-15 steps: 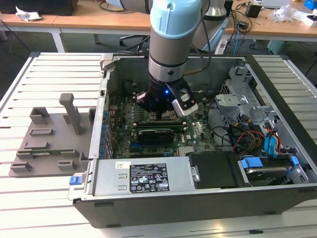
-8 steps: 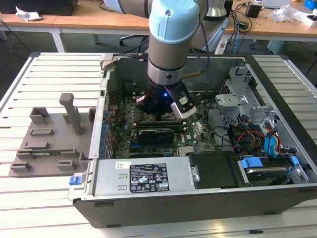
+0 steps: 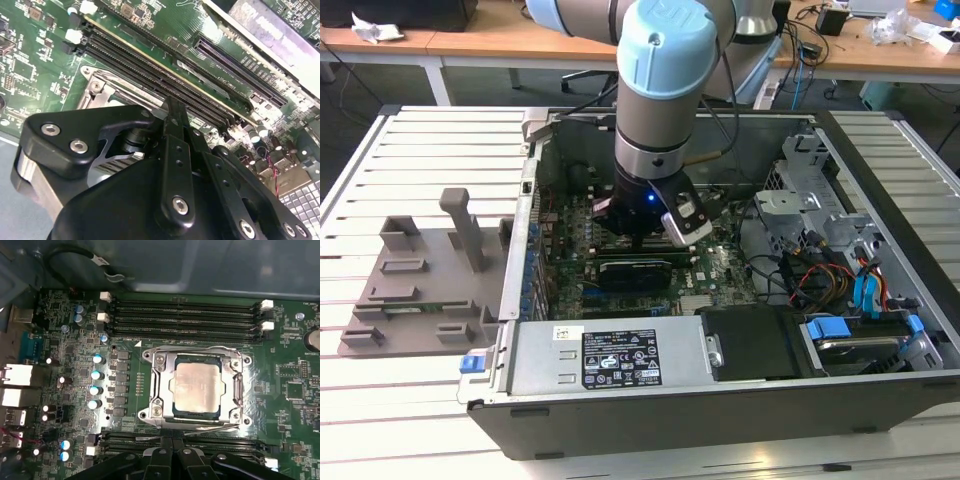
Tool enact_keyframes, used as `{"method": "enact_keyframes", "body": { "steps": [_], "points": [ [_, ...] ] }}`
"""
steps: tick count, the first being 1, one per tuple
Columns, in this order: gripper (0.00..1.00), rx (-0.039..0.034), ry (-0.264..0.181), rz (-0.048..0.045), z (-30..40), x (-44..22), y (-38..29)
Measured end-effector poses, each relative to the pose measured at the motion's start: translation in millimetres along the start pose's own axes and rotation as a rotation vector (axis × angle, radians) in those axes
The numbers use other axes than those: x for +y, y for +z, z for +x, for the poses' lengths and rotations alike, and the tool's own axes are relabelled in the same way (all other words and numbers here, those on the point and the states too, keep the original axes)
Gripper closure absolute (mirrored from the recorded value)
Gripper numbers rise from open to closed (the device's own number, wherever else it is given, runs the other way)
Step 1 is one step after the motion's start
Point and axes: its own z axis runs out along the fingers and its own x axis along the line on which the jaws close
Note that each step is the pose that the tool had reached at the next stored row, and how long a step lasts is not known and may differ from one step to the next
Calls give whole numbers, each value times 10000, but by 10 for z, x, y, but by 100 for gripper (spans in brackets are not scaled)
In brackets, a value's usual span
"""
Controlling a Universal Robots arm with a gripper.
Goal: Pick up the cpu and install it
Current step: 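Install the second cpu locking lever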
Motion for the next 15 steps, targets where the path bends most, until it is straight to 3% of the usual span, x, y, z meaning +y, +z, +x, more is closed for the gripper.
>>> {"method": "enact_keyframes", "body": {
  "steps": [2,10,15],
  "points": [
    [89,0,1,0,14,-2,19],
    [89,2,1,-2,189,6,75],
    [89,3,-12,-1,215,37,102]
  ]
}}
